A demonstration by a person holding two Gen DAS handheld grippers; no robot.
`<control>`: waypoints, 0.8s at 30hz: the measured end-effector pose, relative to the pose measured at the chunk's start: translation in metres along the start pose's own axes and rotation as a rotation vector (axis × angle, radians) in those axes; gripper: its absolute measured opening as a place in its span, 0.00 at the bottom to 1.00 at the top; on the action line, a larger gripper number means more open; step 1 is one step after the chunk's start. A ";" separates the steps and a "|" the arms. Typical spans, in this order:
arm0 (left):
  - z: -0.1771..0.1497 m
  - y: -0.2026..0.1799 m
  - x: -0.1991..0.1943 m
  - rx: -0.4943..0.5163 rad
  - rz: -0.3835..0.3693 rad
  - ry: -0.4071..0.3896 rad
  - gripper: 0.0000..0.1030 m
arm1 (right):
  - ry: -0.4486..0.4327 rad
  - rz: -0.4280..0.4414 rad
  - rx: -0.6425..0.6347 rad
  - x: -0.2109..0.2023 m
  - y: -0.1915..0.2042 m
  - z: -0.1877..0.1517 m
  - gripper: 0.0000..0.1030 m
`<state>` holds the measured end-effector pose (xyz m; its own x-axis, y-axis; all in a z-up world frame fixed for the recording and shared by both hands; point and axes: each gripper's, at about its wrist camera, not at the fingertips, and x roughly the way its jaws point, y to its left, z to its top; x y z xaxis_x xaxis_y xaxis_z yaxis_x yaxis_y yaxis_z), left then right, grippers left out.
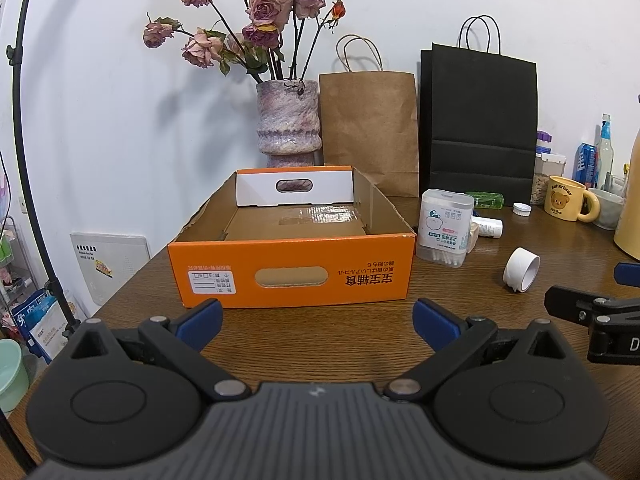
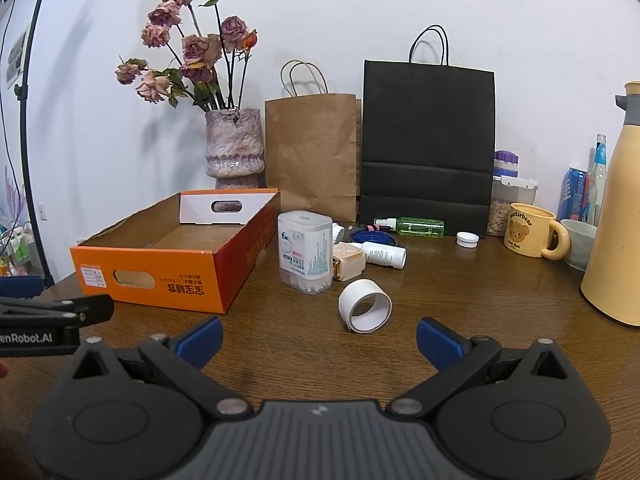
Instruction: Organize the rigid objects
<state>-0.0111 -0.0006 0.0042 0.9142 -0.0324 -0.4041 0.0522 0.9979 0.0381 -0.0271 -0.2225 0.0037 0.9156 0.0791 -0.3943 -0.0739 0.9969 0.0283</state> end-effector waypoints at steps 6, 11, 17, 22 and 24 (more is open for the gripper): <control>0.000 0.000 0.000 -0.002 0.000 0.000 1.00 | 0.001 0.003 -0.001 0.001 0.000 0.000 1.00; 0.000 0.001 0.000 -0.006 -0.001 -0.001 1.00 | -0.002 0.002 -0.001 0.001 0.000 -0.001 1.00; 0.002 0.002 0.003 -0.027 0.002 0.006 1.00 | -0.010 0.020 0.012 0.002 -0.002 0.001 1.00; 0.009 0.006 0.005 -0.038 -0.001 0.011 1.00 | 0.007 0.030 0.041 0.009 -0.009 0.009 1.00; 0.013 0.008 0.005 -0.043 -0.001 0.005 1.00 | 0.012 0.025 0.042 0.014 -0.011 0.012 1.00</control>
<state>-0.0008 0.0064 0.0141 0.9122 -0.0333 -0.4083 0.0357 0.9994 -0.0018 -0.0085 -0.2327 0.0092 0.9087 0.1042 -0.4043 -0.0798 0.9938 0.0768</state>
